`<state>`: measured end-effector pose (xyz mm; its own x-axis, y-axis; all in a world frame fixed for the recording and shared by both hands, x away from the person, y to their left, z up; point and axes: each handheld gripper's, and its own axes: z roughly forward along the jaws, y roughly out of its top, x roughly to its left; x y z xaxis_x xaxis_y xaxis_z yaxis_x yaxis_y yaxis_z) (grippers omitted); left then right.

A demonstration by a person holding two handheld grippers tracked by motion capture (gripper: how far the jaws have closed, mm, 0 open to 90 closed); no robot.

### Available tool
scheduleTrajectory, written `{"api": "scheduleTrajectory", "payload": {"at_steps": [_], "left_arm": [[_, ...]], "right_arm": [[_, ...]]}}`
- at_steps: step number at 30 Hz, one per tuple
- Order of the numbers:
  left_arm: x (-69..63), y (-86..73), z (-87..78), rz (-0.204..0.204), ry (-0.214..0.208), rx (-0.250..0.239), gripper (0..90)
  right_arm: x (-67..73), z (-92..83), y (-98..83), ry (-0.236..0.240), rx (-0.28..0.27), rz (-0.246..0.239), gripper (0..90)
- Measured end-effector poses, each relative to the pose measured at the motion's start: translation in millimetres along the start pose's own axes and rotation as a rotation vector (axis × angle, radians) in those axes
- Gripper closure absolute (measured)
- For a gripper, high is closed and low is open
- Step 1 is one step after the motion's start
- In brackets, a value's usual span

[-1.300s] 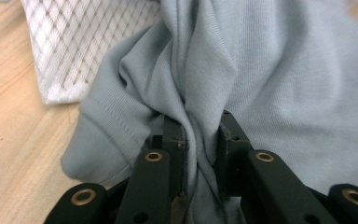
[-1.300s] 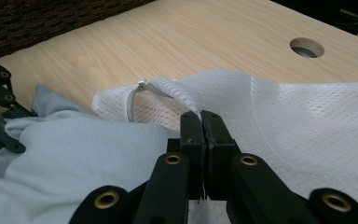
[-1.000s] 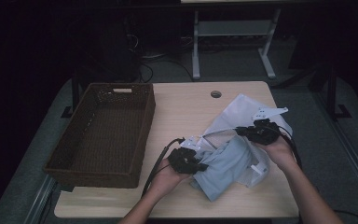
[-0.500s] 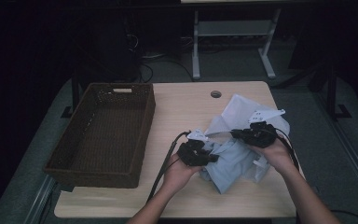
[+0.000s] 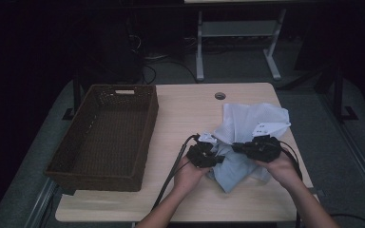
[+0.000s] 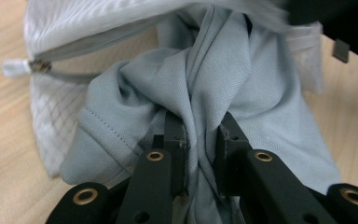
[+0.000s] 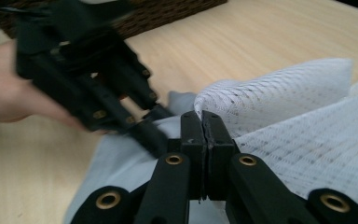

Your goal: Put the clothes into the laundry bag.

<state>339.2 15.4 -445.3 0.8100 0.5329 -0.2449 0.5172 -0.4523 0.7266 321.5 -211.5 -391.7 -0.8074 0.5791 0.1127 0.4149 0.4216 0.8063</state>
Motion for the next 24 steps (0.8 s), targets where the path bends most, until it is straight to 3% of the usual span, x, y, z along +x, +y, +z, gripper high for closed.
{"api": "scheduleTrajectory", "payload": {"at_steps": [4,8,12,16,18,20,24], "left_arm": [[3.1,-4.1,5.1,-0.002,0.005,0.01,76.1],[4.2,-6.2,7.1,-0.003,-0.009,0.023,68.5],[6.0,-3.5,-7.4,-0.006,-0.022,0.027,48.4],[8.9,-0.9,-32.2,0.028,-0.036,0.002,40.4],[12.1,0.6,-45.0,0.039,-0.027,-0.009,39.0],[19.4,2.9,-55.3,0.042,0.019,-0.02,39.2],[39.1,7.4,-55.9,0.028,0.07,-0.024,42.8]], "right_arm": [[7.7,-5.0,-10.4,0.034,-0.008,-0.003,88.1],[7.2,-7.0,-14.8,0.032,-0.006,-0.008,88.0],[3.4,-5.0,-16.9,0.026,-0.003,-0.006,88.0],[0.6,-6.1,-17.7,0.02,-0.006,-0.006,88.0],[0.4,-7.2,-17.5,0.017,-0.01,-0.005,88.0],[1.1,-8.2,-16.7,0.016,-0.013,-0.005,88.0],[3.6,-11.6,-13.5,0.015,-0.024,-0.017,88.0]]}}
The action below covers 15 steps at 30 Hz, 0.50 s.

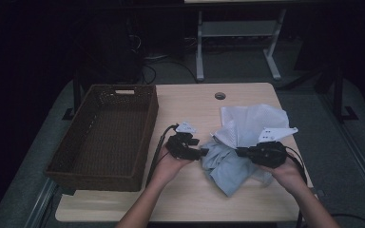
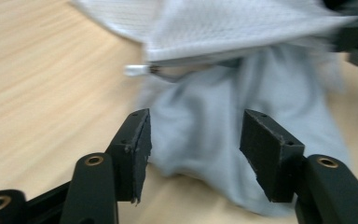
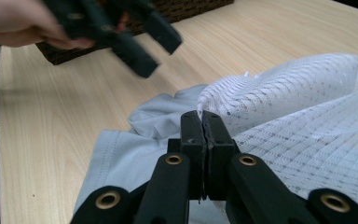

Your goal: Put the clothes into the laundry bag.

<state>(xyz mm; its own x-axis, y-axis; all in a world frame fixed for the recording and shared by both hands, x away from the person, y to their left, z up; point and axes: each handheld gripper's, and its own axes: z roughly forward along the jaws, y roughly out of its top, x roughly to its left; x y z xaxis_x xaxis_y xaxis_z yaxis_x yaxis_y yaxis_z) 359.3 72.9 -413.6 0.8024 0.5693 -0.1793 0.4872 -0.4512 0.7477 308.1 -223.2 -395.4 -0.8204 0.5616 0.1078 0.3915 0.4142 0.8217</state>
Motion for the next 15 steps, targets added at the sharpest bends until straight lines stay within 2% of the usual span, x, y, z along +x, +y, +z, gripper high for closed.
{"api": "scheduleTrajectory", "payload": {"at_steps": [2,7,9,15], "left_arm": [[10.7,2.5,9.4,-0.005,0.018,0.018,43.5],[34.3,7.9,36.8,-0.019,-0.007,0.039,43.7],[39.5,9.7,45.9,-0.023,-0.023,0.05,44.2],[45.4,14.8,62.5,-0.011,-0.026,0.081,47.8]], "right_arm": [[0.5,-1.0,0.7,0.0,-0.003,-0.002,88.0],[-0.4,-2.1,0.9,0.003,-0.007,0.0,88.0],[-0.8,-2.6,1.0,0.003,-0.007,0.002,88.0],[-1.8,-5.0,2.1,0.0,-0.014,-0.002,88.0]]}}
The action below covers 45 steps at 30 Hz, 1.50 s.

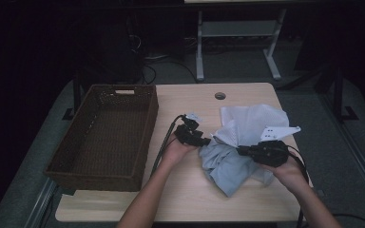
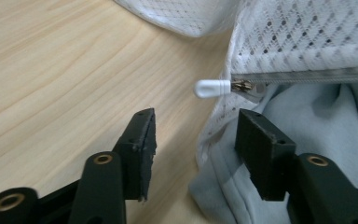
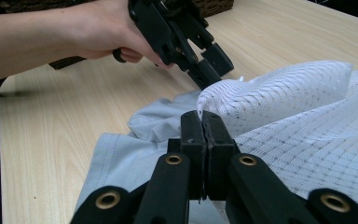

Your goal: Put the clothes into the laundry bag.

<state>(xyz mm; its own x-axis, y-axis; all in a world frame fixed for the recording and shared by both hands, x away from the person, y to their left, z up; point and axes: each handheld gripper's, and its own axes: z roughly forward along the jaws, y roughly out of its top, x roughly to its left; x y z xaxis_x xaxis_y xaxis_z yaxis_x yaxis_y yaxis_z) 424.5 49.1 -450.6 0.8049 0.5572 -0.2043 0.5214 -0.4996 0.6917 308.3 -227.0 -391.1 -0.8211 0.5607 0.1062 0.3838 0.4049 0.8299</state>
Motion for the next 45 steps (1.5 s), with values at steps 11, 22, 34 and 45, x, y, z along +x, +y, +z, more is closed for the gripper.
{"api": "scheduleTrajectory", "payload": {"at_steps": [11,22,34,45], "left_arm": [[-6.6,7.4,21.9,0.038,-0.045,0.026,61.0],[-7.9,9.4,18.4,0.062,-0.088,0.04,88.9],[-11.1,-11.9,-22.8,0.011,-0.079,0.011,89.3],[-41.7,-46.7,-65.0,-0.015,-0.081,-0.004,89.4]], "right_arm": [[0.6,-0.8,1.2,-0.004,-0.005,-0.003,88.0],[0.3,-2.3,1.3,-0.005,-0.011,-0.001,88.0],[-0.9,-1.2,1.1,-0.012,-0.019,-0.001,87.6],[1.8,6.7,0.3,-0.011,0.008,-0.01,86.0]]}}
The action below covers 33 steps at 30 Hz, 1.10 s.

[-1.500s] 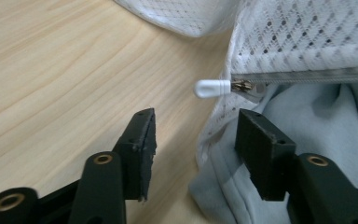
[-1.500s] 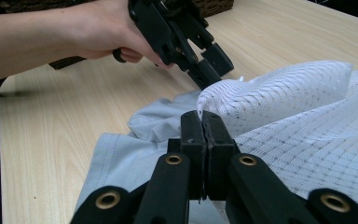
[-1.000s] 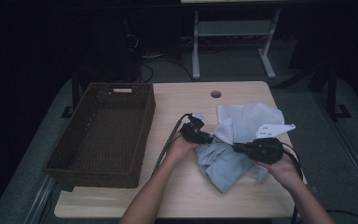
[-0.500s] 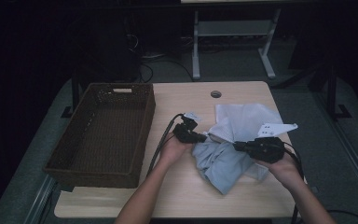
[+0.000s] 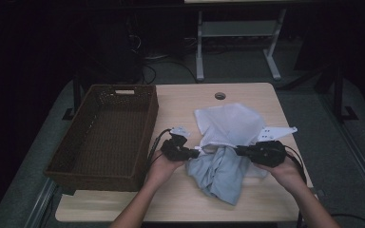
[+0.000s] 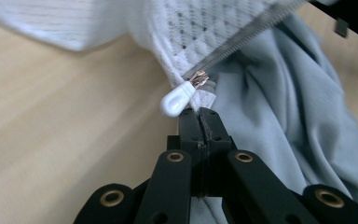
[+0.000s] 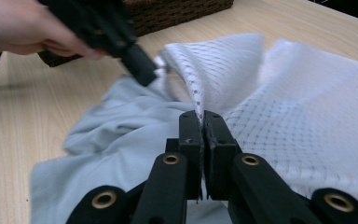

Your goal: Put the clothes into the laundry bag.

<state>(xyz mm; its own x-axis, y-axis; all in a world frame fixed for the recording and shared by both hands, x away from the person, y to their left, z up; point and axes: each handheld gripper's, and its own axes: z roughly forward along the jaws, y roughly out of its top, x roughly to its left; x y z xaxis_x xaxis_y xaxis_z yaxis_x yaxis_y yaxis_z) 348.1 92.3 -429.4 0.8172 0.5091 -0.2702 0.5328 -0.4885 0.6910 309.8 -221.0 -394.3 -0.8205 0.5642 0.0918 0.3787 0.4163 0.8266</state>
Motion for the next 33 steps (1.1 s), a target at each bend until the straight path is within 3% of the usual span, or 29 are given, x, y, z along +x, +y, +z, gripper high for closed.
{"api": "scheduleTrajectory", "payload": {"at_steps": [4,9,12,18,22,26,31,33], "left_arm": [[-11.2,-13.5,-7.0,-0.002,0.005,-0.007,89.4],[-11.2,-23.0,-9.7,-0.033,-0.006,-0.029,89.4],[-11.3,-22.1,-10.3,-0.032,-0.005,-0.034,89.3],[-10.6,-22.3,-9.9,-0.027,-0.003,-0.032,89.3],[-9.7,-23.0,-9.5,-0.035,-0.005,-0.034,89.4],[-8.7,-23.7,-9.2,-0.037,-0.009,-0.034,89.3],[-7.9,-23.8,-8.3,-0.04,-0.008,-0.03,89.3],[-7.5,-24.0,-8.0,-0.042,-0.009,-0.028,89.4]], "right_arm": [[0.0,2.7,-1.5,0.003,0.011,-0.002,82.8],[4.2,0.7,2.2,0.051,0.032,0.004,65.0],[17.0,-3.2,11.6,0.059,0.025,-0.025,53.1],[46.1,1.7,23.6,0.121,0.015,-0.085,50.1],[63.9,18.2,23.1,0.158,0.044,-0.111,49.7],[75.7,45.1,14.0,0.179,0.1,-0.119,48.8],[91.3,74.1,1.7,0.169,0.17,-0.141,45.3],[97.5,82.9,-2.2,0.146,0.204,-0.178,44.4]]}}
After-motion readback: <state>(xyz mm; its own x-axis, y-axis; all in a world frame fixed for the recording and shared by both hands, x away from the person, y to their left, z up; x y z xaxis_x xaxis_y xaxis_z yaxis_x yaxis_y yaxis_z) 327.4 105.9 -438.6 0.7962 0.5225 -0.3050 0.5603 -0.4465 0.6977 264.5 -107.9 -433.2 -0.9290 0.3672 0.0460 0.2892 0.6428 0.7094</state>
